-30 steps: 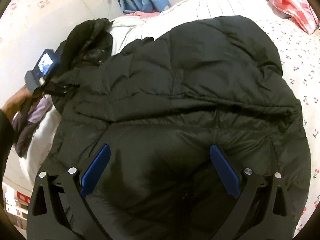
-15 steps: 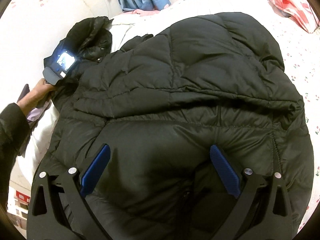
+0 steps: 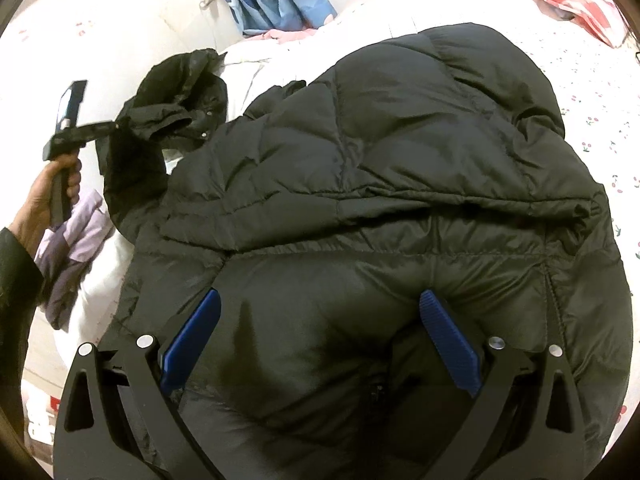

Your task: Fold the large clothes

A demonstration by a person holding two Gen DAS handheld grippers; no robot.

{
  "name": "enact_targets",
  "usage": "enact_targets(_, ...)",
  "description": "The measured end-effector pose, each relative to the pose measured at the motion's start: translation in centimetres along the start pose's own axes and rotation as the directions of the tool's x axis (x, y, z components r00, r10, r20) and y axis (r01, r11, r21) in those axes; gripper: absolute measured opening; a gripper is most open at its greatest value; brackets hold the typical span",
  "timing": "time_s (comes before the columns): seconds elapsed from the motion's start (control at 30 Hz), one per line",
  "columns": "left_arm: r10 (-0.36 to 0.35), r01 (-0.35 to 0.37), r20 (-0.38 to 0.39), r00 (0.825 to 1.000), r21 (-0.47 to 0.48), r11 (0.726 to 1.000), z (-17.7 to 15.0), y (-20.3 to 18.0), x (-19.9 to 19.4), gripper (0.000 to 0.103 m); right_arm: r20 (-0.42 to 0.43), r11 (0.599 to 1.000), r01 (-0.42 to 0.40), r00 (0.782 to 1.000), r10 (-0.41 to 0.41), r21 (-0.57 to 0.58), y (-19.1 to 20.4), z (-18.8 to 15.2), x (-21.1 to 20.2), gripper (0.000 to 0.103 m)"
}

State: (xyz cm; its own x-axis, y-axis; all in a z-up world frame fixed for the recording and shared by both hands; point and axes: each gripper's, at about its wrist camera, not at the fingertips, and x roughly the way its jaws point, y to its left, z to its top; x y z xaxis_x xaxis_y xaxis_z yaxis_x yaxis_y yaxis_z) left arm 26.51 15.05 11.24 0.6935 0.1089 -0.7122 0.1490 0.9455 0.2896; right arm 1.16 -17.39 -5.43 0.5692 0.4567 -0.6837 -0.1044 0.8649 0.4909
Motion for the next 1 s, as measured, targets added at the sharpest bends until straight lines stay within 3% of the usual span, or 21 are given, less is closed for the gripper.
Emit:
enact_targets(0.1,-0.139,0.14,0.065,0.988,-0.005,0.99,1.4,-2.4,-3.2,0.008,0.015,0.997,-0.067,0.998,0.067,0.028,-0.3,0.5,-0.4,0.096)
enact_targets(0.17,-0.245,0.245,0.116,0.963,0.011,0.969,1.9,-5.2,-6.0,0.008,0.039,0.982,-0.17,0.985,0.168,0.077,-0.8,1.2,-0.9,0.096)
enact_targets(0.27,-0.388,0.39,0.171,0.905,0.028,0.921,1.8,-9.9,-8.9,0.008,0.118,0.88,-0.423,0.906,0.406,0.218,-2.5,3.3,-1.3,0.096)
enact_targets(0.37,-0.51,0.512,0.2,0.837,0.045,0.858,0.7,-15.1,-10.8,0.008,0.17,0.779,-0.557,0.83,0.531,0.288,-3.3,5.0,-1.1,0.096)
enact_targets(0.4,-0.544,0.545,0.199,0.815,0.054,0.837,0.0,-16.8,-11.3,0.008,0.197,0.723,-0.618,0.785,0.587,0.308,-3.5,6.0,-0.7,0.096)
enact_targets(0.5,-0.602,0.599,0.174,0.779,0.077,0.797,-2.3,-21.4,-10.9,0.008,0.268,0.589,-0.731,0.678,0.684,0.345,-4.2,8.2,0.4,0.096)
enact_targets(0.6,-0.641,0.638,0.142,0.754,0.076,0.767,-4.9,-24.4,-10.1,0.008,0.319,0.535,-0.759,0.645,0.694,0.371,-5.1,9.7,1.2,0.096)
enact_targets(0.63,-0.659,0.656,0.132,0.741,0.067,0.752,-5.9,-25.1,-9.6,0.008,0.321,0.525,-0.756,0.646,0.692,0.39,-5.5,9.9,1.8,0.096)
enact_targets(0.7,-0.67,0.668,0.128,0.731,0.069,0.741,-6.8,-25.7,-9.0,0.008,0.32,0.515,-0.748,0.652,0.687,0.418,-6.3,10.0,2.7,0.096)
enact_targets(0.77,-0.686,0.684,0.121,0.718,0.064,0.727,-7.6,-25.8,-8.4,0.008,0.337,0.495,-0.756,0.642,0.689,0.427,-7.0,9.8,3.1,0.095)
enact_targets(0.8,-0.693,0.691,0.121,0.711,0.067,0.72,-7.9,-25.7,-8.3,0.008,0.359,0.488,-0.761,0.638,0.681,0.428,-7.4,9.7,3.3,0.086)
enact_targets(0.83,-0.695,0.692,0.121,0.709,0.07,0.719,-8.1,-25.6,-8.3,0.008,0.368,0.489,-0.765,0.636,0.678,0.42,-7.6,9.7,3.3,0.062)
enact_targets(0.87,-0.692,0.688,0.113,0.713,0.079,0.721,-8.4,-25.6,-8.3,0.008,0.363,0.508,-0.755,0.649,0.669,0.414,-7.9,9.8,3.1,0.047)
enact_targets(0.9,-0.69,0.685,0.104,0.716,0.087,0.723,-8.5,-25.5,-8.3,0.008,0.35,0.554,-0.722,0.689,0.635,0.415,-7.8,9.9,3.1,0.02)
enact_targets(0.93,-0.685,0.678,0.096,0.722,0.097,0.728,-8.7,-25.5,-8.5,0.01,0.346,0.568,-0.713,0.699,0.626,0.411,-7.3,9.9,3.2,0.015)
enact_targets(1.0,-0.674,0.665,0.072,0.735,0.117,0.738,-9.2,-25.3,-8.9,0.014,0.326,0.65,-0.661,0.75,0.575,0.374,-6.9,10.4,2.7,0.012)
